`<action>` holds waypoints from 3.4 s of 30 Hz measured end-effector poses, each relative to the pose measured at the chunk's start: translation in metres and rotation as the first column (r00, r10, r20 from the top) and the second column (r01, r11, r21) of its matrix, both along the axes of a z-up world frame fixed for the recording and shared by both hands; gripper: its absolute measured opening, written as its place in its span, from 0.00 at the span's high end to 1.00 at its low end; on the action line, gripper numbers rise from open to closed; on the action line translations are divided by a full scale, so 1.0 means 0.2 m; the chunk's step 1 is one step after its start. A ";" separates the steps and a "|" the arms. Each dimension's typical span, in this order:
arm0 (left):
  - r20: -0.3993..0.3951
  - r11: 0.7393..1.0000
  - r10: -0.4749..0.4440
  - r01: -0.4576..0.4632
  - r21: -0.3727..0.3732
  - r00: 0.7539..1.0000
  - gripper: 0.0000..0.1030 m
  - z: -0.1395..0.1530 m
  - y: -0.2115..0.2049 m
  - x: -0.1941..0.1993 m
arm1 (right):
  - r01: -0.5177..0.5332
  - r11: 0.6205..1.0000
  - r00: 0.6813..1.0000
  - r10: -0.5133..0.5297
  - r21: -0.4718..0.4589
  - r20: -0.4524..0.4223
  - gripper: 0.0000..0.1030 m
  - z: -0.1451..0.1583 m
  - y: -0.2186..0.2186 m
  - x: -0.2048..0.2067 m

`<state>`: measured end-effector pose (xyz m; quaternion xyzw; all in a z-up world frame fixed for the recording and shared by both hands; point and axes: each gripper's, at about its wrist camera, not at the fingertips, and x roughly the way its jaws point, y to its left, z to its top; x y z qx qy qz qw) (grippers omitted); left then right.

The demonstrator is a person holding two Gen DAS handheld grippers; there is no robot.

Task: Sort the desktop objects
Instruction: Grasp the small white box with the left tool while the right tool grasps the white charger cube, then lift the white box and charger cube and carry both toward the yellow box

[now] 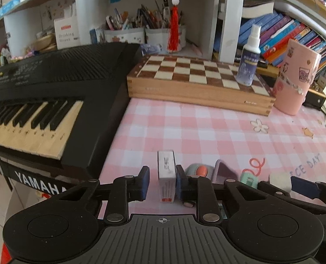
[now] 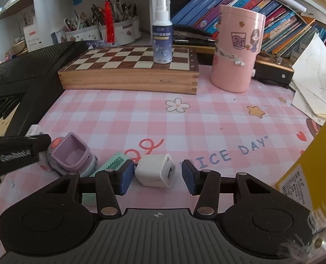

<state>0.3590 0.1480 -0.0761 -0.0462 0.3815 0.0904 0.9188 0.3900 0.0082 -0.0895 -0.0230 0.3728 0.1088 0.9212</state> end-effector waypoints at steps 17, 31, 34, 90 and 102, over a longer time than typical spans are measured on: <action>0.062 0.998 -0.043 0.045 -0.032 0.997 0.88 0.08 -0.01 -0.11 | -0.015 1.000 1.000 0.014 0.024 0.015 0.62 0.03 -0.03 -0.03; 0.124 0.992 -0.088 0.098 -0.075 0.988 0.88 0.25 -0.04 -0.46 | 0.026 0.999 0.998 -0.029 0.047 0.060 0.62 0.19 -0.17 -0.32; 0.137 0.990 -0.107 0.118 -0.075 0.985 0.88 0.28 -0.05 -0.54 | 0.023 0.998 0.997 -0.027 0.054 0.073 0.62 0.22 -0.19 -0.40; 0.177 0.782 -0.564 0.590 -0.202 0.807 0.88 0.46 -0.43 -1.70 | 0.266 0.963 0.963 -0.267 0.047 0.021 0.62 0.43 -0.66 -2.11; 0.157 0.705 -0.666 0.684 -0.190 0.730 0.88 0.44 -0.62 -1.67 | 0.369 0.927 0.929 -0.370 0.060 -0.001 0.62 0.42 -0.80 -2.18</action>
